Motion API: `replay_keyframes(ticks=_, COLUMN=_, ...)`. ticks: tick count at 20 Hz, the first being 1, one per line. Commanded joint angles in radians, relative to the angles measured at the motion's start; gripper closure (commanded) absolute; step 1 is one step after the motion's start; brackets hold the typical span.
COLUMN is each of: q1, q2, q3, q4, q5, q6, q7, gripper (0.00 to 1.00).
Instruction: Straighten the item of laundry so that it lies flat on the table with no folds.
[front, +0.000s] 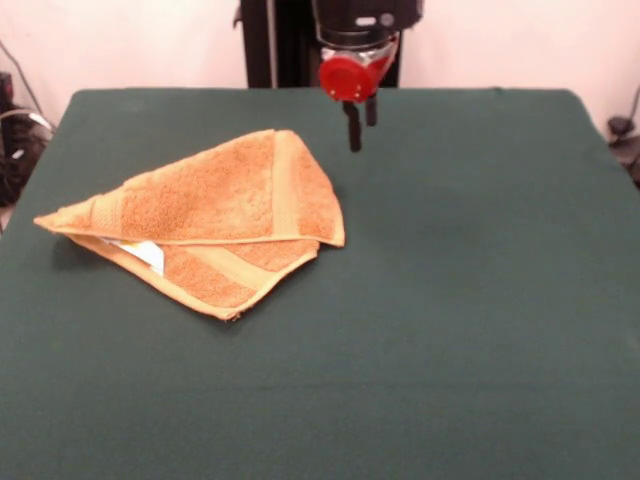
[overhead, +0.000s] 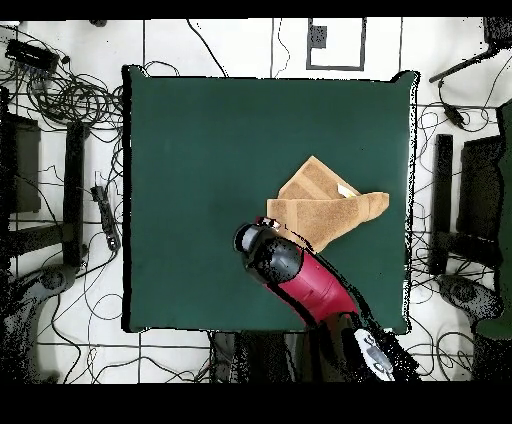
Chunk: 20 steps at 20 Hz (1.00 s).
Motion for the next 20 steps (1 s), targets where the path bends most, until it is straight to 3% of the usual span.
replay_keyframes(ticks=1, q1=0.044, q2=0.03, q3=-0.013, q4=-0.128, q5=-0.022, q6=0.146, q7=0.048, gripper=0.0)
replay_keyframes(ticks=8, q1=0.043, q2=0.068, q3=-0.018, q4=-0.185, q5=-0.029, q6=0.155, q7=0.045, gripper=0.0)
replay_keyframes(ticks=16, q1=0.008, q2=0.14, q3=0.015, q4=-0.208, q5=-0.034, q6=0.075, q7=0.024, gripper=0.0)
replay_keyframes(ticks=20, q1=-0.031, q2=0.128, q3=0.04, q4=-0.208, q5=-0.049, q6=0.092, q7=-0.013, gripper=0.0)
